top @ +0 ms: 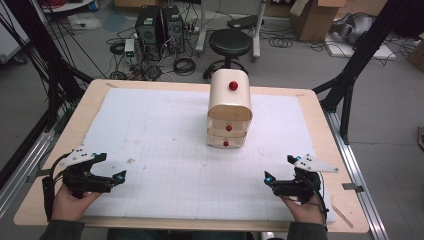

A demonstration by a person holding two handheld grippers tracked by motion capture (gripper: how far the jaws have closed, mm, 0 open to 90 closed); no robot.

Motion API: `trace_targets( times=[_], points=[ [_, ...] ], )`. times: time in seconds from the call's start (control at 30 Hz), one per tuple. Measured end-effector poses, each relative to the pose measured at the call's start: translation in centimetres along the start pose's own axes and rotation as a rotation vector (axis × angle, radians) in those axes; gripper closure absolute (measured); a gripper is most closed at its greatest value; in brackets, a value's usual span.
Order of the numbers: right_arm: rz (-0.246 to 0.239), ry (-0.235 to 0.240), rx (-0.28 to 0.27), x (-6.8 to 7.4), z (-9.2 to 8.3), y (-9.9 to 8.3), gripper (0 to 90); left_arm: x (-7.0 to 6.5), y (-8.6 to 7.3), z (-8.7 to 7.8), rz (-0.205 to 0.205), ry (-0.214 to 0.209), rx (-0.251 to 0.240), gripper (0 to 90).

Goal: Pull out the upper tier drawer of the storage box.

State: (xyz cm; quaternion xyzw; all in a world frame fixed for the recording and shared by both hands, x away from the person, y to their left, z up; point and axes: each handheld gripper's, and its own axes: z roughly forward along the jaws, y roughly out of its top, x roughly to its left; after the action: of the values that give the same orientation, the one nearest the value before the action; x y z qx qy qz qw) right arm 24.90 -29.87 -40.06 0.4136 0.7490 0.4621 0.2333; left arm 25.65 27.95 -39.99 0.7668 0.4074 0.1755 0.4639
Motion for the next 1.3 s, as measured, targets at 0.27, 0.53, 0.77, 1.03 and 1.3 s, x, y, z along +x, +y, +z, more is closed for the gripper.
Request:
trace_targets(
  times=[0.27,0.53,0.77,1.03,1.3],
  points=[
    [0.002,0.006,0.005,-0.2,0.1,-0.2,0.4,0.1,0.0,0.3,-0.003,-0.002,0.004,1.7],
    [0.007,0.004,0.006,-0.4,0.2,-0.3,0.5,0.1,-0.1,0.5,-0.003,-0.007,0.006,1.7],
    [0.004,-0.001,0.008,-0.2,0.3,-0.2,0.4,0.1,-0.1,0.4,-0.004,-0.004,0.005,1.7],
    [-0.015,0.003,0.005,0.6,0.7,0.5,0.4,0.1,-0.3,0.2,-0.003,-0.003,0.006,1.7],
    [-0.037,-0.017,-0.009,1.6,0.3,1.4,0.5,-0.1,-0.4,0.3,-0.003,-0.009,0.009,1.7]
  ],
)
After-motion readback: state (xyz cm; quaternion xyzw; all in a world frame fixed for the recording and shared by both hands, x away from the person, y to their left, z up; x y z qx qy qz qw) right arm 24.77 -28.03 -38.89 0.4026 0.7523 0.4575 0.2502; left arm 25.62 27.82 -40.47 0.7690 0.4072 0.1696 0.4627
